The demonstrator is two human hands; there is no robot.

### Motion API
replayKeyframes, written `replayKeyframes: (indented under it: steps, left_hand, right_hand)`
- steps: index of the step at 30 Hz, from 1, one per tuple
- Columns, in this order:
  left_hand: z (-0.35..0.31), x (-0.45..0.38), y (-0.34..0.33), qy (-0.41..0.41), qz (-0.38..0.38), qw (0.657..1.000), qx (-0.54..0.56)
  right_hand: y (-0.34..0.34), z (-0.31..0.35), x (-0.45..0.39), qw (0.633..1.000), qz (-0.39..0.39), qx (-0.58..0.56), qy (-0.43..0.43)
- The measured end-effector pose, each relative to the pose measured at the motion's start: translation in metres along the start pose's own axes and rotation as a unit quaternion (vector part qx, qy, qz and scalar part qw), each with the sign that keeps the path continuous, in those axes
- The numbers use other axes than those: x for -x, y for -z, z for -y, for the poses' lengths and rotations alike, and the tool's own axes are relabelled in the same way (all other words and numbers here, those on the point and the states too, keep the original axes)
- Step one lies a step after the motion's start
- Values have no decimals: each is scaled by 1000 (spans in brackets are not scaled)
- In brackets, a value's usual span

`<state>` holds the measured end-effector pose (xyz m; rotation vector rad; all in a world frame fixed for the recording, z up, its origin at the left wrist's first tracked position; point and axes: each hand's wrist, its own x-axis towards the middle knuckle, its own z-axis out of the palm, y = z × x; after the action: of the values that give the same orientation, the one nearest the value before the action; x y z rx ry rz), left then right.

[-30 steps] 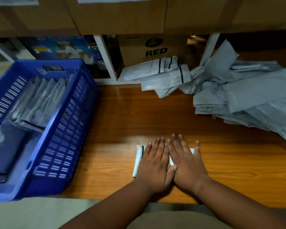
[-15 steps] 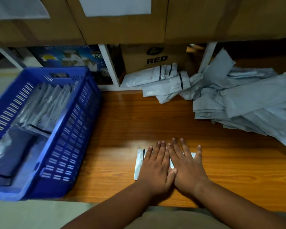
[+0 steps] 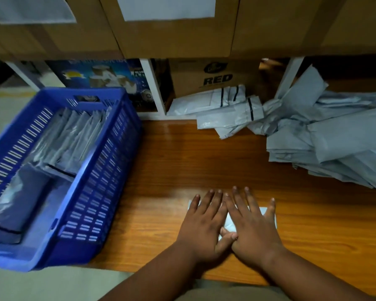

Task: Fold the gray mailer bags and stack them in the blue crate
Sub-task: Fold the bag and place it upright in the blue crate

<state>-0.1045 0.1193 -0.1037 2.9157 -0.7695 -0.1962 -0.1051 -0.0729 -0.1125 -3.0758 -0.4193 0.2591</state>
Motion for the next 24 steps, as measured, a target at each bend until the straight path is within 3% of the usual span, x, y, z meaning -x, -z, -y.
replayKeyframes:
  steps: [8,13,20,24]
  left_hand:
    - [6,-4,-5,-4,6,1000,-11]
    - [24,-1,-1,-19,8,1000,-22]
    - [22,-17,37,25,17,999,-39]
    - [12,-32,63,102,98,990,-19]
  right_hand:
    - [10,-2,-1,1000,0,-22,9]
    - [16,-27,-1,996,20,-49,71]
    - [37,-51,-3,990,47,-55,118]
    - [57,-47,-11,988,32,-46,141]
